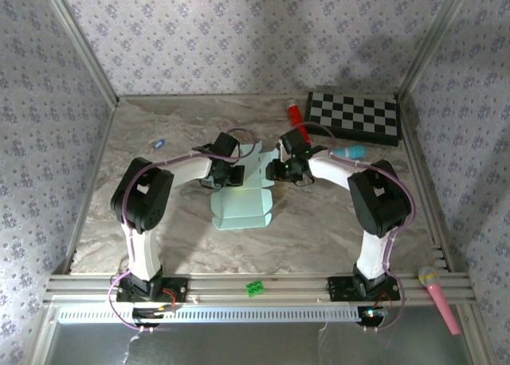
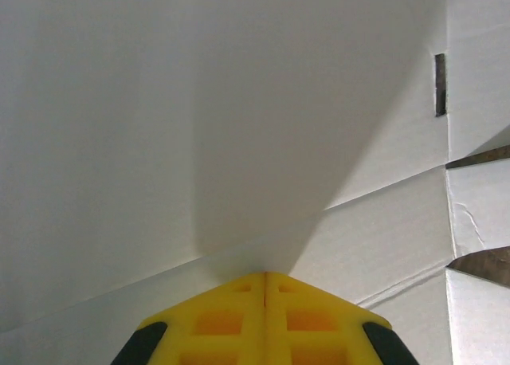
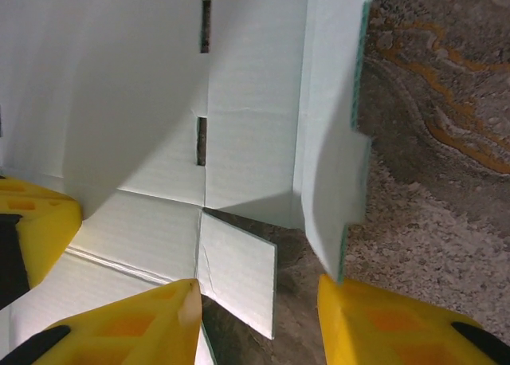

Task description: Fold the paper box

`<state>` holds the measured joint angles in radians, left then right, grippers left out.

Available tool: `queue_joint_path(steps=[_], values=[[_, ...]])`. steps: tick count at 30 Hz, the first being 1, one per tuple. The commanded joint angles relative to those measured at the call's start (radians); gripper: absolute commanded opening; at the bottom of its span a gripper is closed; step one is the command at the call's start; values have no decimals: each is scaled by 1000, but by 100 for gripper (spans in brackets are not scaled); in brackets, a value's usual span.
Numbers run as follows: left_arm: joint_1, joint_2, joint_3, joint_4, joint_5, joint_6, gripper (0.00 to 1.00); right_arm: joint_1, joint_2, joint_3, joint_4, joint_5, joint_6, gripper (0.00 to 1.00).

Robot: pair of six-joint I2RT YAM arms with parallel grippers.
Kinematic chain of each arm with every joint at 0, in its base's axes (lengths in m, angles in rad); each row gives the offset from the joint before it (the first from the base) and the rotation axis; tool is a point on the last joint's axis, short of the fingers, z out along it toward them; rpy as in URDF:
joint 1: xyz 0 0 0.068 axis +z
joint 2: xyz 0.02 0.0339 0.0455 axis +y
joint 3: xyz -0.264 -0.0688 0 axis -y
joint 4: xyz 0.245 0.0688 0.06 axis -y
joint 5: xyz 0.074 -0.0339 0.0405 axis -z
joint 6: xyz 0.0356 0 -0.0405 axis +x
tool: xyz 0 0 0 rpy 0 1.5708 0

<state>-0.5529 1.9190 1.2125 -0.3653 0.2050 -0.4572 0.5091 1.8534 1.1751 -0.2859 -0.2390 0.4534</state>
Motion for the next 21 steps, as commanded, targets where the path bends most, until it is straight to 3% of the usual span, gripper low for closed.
queue_joint_path(steps=[1,21], values=[[-12,11,-16,-26,-16,-8,0,9,31,8,-17,4,3,45],[-21,14,-37,-32,-33,-5,0,53,28,44,47,-119,-33,40]])
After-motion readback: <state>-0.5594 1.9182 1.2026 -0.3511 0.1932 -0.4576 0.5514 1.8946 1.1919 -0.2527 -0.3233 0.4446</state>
